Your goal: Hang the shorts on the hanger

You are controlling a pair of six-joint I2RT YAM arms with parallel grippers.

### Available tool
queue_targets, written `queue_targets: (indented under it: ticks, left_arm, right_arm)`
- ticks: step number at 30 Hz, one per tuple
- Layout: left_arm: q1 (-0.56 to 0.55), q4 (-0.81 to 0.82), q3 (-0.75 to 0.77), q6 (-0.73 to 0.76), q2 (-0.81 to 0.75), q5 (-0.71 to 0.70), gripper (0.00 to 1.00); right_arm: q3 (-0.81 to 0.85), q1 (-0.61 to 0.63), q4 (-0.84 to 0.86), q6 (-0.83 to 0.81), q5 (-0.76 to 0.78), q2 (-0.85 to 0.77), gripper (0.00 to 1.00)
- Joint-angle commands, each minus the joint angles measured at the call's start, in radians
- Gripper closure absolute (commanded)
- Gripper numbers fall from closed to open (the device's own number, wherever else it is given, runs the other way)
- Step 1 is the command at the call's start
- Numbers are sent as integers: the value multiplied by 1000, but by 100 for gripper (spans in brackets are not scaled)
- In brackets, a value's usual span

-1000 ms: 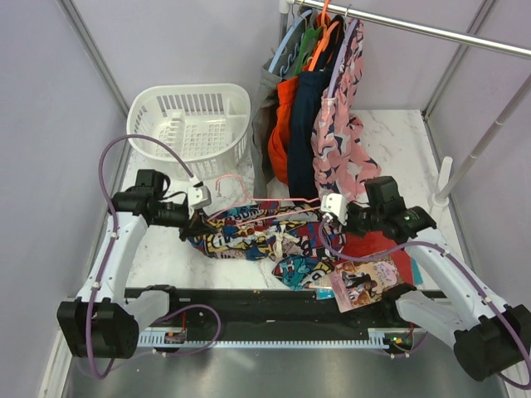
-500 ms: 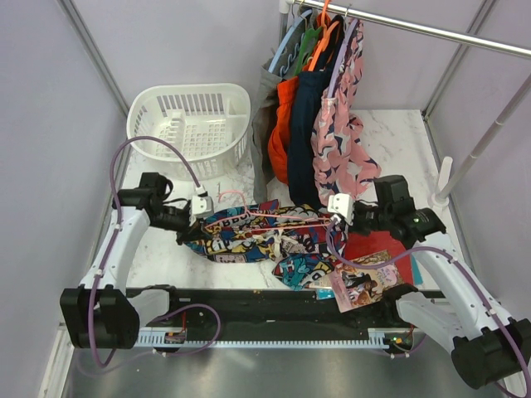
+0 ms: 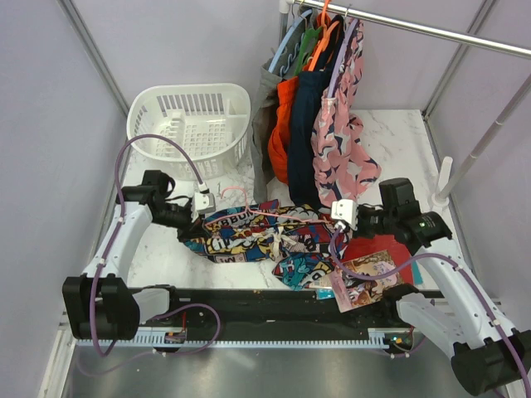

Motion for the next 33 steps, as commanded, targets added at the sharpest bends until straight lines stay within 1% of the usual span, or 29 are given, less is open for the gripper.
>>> queue_targets:
  ticks: [1, 3, 5, 8, 9, 11, 12, 14, 15, 16, 17, 18, 20, 21, 22, 23, 25, 28, 29, 31, 33]
  left_arm:
    - [39, 22, 1, -26, 11, -193, 98]
    - [38, -4, 3, 27, 10, -196, 98]
    - [29, -1, 13, 38, -6, -200, 98]
    - [-37, 11, 68, -42, 3, -187, 98]
    - [-94, 29, 82, -107, 8, -190, 98]
    - [-155, 55, 105, -167, 20, -205, 98]
    - [-209, 71, 109, -218, 20, -206, 98]
    - [-264, 123, 110, -261, 23, -211, 98]
    - [-274, 137, 110, -298, 23, -207, 98]
    - [-277, 163, 110, -313, 25, -190, 98]
    - [-281, 173, 109, -330, 29, -181, 98]
    - [-281, 186, 109, -359, 33, -171, 98]
    - [-281, 213, 103, -385, 34, -144, 98]
    - [-280, 221, 99, -401, 25, -133, 98]
    - [-281, 232, 96, -408, 22, -127, 98]
    - [-281, 242, 90, -413, 19, -116, 98]
    - [-284, 244, 93, -421, 13, -108, 98]
    - [-286, 244, 106, -421, 10, -95, 98]
    - [-292, 244, 109, -413, 5, -91, 98]
    - [-303, 244, 112, -410, 0, -101, 98]
    - [-317, 246, 116, -410, -3, -105, 98]
  right_arm:
    - [31, -47, -85, -49, 161, -19, 100]
    - [38, -48, -85, -50, 161, -17, 100]
    - [52, -48, -85, -52, 153, -8, 100]
    - [98, -47, -93, -46, 94, 15, 100]
    - [124, -47, -108, -50, 77, 22, 100]
    - [146, -48, -121, -53, 28, 50, 100]
    - [167, -47, -131, -52, 16, 59, 100]
    - [189, -45, -151, -64, -18, 84, 100]
    - [207, -47, -173, -72, -29, 91, 99]
    - [213, -47, -184, -88, -44, 105, 93]
    - [218, -47, -197, -105, -55, 108, 85]
    - [224, -47, -231, -124, -66, 114, 59]
    - [227, -47, -248, -145, -101, 118, 41]
    - [233, -45, -253, -145, -113, 118, 29]
    - [236, -47, -253, -142, -129, 121, 25]
    - [242, -45, -251, -129, -149, 125, 18]
    - [264, -36, -213, -78, -164, 151, 17]
    - [301, -1, -141, 34, -176, 199, 21]
    - [310, 27, -121, 63, -178, 210, 23]
    - [325, 68, -41, 158, -160, 229, 25]
    - [333, 146, 52, 253, -138, 242, 27]
